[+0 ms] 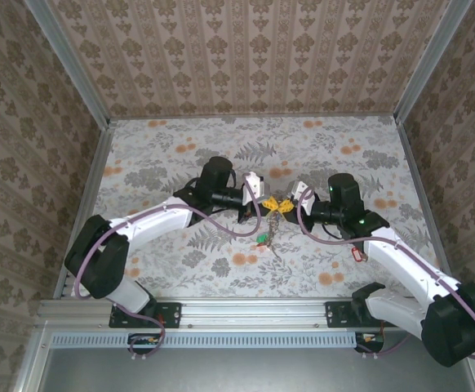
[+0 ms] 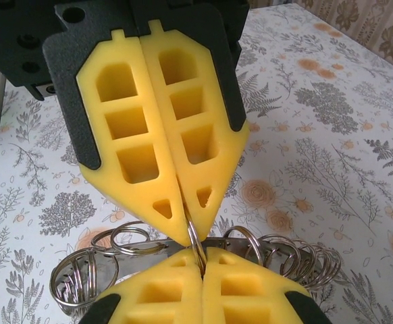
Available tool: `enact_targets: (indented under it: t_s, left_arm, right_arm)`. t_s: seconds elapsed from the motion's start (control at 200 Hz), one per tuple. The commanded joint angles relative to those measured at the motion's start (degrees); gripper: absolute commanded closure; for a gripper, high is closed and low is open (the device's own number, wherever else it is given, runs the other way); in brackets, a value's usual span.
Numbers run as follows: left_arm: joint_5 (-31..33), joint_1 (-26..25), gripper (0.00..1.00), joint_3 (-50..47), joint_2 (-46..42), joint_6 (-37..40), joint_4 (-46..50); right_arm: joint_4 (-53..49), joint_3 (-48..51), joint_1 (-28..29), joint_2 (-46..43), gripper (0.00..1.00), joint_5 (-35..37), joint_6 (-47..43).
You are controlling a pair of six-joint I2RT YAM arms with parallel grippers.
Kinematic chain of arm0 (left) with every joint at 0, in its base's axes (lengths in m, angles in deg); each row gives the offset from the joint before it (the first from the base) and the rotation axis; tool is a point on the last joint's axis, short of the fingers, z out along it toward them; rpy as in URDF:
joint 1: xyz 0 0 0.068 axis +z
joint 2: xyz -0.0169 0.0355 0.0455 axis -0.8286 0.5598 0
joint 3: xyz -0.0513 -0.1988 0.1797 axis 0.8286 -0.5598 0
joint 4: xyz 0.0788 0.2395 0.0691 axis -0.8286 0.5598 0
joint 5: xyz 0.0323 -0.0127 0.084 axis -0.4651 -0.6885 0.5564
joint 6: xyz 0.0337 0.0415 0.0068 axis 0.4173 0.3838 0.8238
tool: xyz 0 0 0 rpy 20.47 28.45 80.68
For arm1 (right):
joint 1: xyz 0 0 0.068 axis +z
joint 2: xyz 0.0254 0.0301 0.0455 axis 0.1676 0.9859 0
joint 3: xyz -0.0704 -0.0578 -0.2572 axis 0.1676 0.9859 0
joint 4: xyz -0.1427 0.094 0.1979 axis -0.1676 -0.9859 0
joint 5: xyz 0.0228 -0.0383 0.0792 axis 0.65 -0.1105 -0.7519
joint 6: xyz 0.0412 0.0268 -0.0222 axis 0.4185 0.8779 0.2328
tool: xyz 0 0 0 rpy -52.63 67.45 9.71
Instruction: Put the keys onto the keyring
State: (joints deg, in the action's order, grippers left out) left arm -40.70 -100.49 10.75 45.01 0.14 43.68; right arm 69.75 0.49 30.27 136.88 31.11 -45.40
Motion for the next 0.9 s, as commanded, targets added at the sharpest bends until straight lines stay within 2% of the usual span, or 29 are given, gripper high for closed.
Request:
enact_targets:
  t_s: [0.0,0.065,0.25,0.335,0.485,0.895]
  left_arm:
    - [-0.73,-0.2,0.95,0.81,-3.22,2.43,3.0]
    - [0.41,-0.22,0.86,1.98,-3.34,4.41,7.18]
    - [5.17,-0.9,0.76,6.48,-2.45,10.3,18.01]
    - [7.13,-1.42,0.76,8.67,-1.62,11.59,21.09]
    - [6.42,-1.78,0.73,9.83,-0.68,12.14,20.73]
    - [6.83,-3.1,0.75,12.76,2.01,13.4,23.97]
  right_arm:
    - [-4.43,-3.28,-0.14,-0.55,1.0,0.61,-2.64]
    - [-7.13,-4.67,-0.01,-0.38,1.0,1.27,-4.07]
    - [-12.52,-7.58,1.09,0.0,1.0,3.3,-7.65]
    - [-13.84,-8.41,1.5,0.17,1.0,3.83,-8.73]
    - [-15.26,-9.4,1.78,0.69,1.0,4.4,-9.71]
    - [-14.05,-9.46,2.43,0.68,1.0,3.72,-9.2]
